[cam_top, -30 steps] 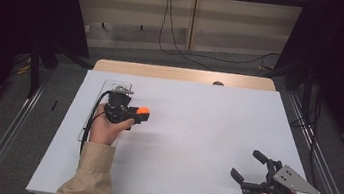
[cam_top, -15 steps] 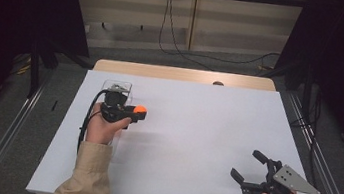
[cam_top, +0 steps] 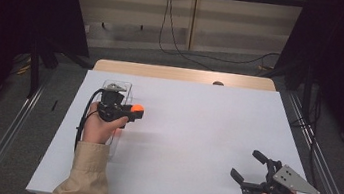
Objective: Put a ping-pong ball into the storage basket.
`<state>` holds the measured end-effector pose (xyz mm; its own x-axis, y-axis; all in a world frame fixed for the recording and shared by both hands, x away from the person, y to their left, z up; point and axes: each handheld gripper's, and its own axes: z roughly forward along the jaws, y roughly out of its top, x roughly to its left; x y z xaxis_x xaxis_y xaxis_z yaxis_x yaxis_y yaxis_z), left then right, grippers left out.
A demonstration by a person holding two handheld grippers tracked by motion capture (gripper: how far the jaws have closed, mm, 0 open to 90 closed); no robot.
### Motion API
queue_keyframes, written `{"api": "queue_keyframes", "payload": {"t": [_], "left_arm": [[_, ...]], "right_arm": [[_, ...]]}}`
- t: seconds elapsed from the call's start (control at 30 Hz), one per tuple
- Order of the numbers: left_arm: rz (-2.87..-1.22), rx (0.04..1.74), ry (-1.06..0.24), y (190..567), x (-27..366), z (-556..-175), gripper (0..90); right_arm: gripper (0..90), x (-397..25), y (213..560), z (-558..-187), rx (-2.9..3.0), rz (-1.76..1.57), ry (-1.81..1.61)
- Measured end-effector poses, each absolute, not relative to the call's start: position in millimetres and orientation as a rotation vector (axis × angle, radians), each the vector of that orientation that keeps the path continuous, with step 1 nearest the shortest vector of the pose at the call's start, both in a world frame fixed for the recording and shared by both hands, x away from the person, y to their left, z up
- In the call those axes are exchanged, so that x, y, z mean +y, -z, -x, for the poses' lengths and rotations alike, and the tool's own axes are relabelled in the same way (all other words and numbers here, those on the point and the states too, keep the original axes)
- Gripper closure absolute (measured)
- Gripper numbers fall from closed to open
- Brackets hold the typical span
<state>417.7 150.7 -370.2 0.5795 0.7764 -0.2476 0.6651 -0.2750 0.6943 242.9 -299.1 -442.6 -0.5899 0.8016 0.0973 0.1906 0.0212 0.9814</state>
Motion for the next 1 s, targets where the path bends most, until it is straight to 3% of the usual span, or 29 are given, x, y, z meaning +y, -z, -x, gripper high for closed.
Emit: {"api": "queue_keyframes", "payload": {"t": [1.0], "left_arm": [[-1.995, 1.163, -0.202, 367, 161, -417, 50.6]], "right_arm": [[2.3, -299, 442, -243, 1.805, -1.009, -1.607]]}}
